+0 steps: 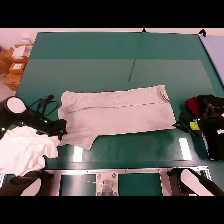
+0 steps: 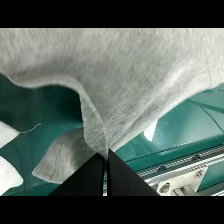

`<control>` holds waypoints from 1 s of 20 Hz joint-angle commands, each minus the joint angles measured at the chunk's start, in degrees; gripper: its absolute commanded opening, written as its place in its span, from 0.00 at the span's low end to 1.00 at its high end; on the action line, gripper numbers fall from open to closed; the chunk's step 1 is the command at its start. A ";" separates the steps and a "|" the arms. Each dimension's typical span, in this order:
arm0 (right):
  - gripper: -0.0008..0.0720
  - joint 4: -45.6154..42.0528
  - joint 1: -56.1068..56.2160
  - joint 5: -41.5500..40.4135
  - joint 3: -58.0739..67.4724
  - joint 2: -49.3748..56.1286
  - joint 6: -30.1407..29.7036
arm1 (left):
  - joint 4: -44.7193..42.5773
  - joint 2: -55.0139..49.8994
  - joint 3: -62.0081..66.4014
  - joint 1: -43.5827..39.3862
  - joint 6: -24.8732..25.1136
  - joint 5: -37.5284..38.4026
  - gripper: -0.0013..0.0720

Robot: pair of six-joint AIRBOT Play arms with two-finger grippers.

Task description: Fold the shirts.

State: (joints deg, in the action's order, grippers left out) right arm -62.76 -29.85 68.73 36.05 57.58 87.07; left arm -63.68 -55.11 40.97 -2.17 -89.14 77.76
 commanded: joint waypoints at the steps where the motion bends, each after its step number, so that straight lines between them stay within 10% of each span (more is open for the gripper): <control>1: 0.03 -1.31 0.85 3.15 7.41 -0.02 1.86 | -0.48 0.02 7.54 0.02 0.17 1.25 0.05; 15: 0.04 5.09 15.10 -5.01 49.72 41.57 2.69 | -5.31 -37.70 44.26 0.15 3.72 -4.66 0.05; 16: 0.17 6.32 15.21 -5.27 52.57 44.78 2.67 | -4.70 -40.11 45.81 0.15 3.89 -6.78 0.15; 18: 0.43 6.82 14.88 -4.90 58.16 49.18 2.40 | -3.41 -42.73 47.52 0.15 3.93 -11.15 1.00; 20: 0.51 6.71 12.90 -1.77 62.71 49.70 0.04 | -3.28 -42.36 48.06 0.15 3.96 -12.55 0.99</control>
State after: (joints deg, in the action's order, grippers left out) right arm -56.99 -15.77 64.71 91.72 102.87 89.25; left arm -67.46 -94.72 86.48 -2.04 -85.36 69.45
